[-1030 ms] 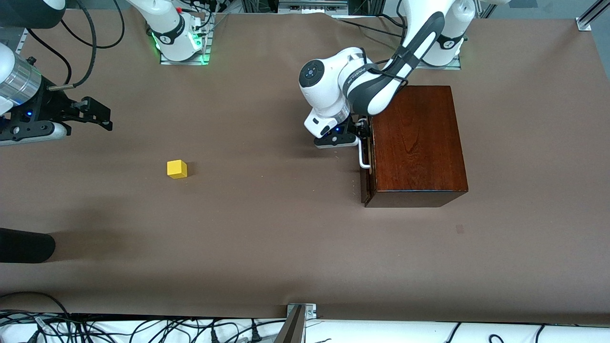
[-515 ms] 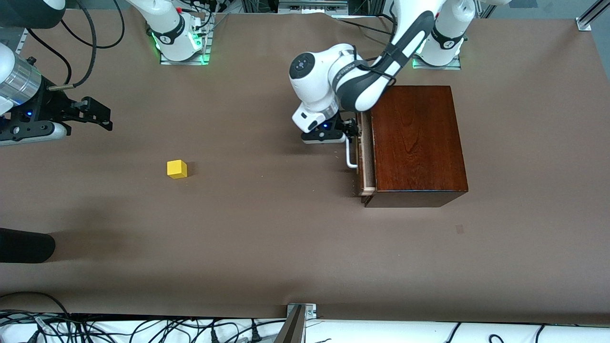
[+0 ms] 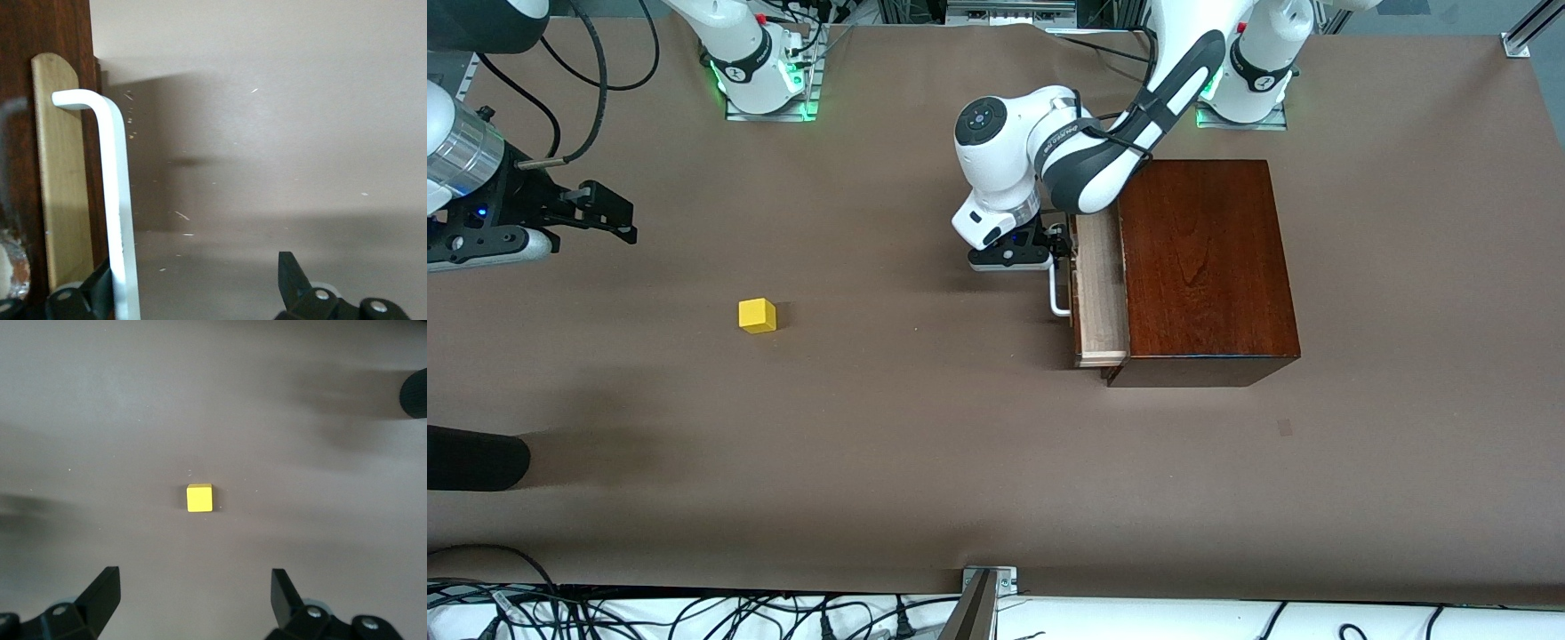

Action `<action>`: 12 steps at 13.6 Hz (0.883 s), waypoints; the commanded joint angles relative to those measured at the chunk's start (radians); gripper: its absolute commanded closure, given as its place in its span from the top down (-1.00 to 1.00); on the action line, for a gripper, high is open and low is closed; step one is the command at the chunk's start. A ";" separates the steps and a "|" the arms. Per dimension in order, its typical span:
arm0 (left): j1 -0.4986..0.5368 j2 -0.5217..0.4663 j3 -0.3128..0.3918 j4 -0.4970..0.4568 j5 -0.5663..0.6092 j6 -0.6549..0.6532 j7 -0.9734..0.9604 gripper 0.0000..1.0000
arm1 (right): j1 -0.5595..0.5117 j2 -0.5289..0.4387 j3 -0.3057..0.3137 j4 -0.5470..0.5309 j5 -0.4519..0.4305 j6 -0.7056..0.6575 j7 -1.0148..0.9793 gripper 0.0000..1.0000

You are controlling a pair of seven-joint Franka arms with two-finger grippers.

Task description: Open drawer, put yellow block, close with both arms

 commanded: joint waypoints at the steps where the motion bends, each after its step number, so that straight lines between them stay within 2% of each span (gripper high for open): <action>1: -0.018 0.043 -0.001 0.091 -0.040 0.013 -0.007 1.00 | -0.008 0.008 0.005 0.022 0.001 -0.020 -0.006 1.00; 5: -0.015 0.000 -0.002 0.093 -0.042 -0.024 0.013 1.00 | -0.009 0.008 0.003 0.022 0.001 -0.020 -0.006 1.00; 7: -0.009 -0.066 -0.018 0.096 -0.062 -0.134 0.034 1.00 | -0.009 0.008 0.003 0.022 -0.001 -0.020 -0.006 1.00; 8: 0.002 -0.102 -0.028 0.096 -0.107 -0.169 0.063 1.00 | -0.009 0.008 0.003 0.022 -0.001 -0.020 -0.006 1.00; 10: 0.055 -0.191 -0.026 0.100 -0.175 -0.258 0.188 1.00 | -0.008 0.008 0.003 0.022 -0.001 -0.020 -0.009 1.00; 12: 0.152 -0.259 -0.027 0.125 -0.219 -0.353 0.340 1.00 | -0.008 0.008 0.005 0.024 -0.001 -0.013 -0.009 1.00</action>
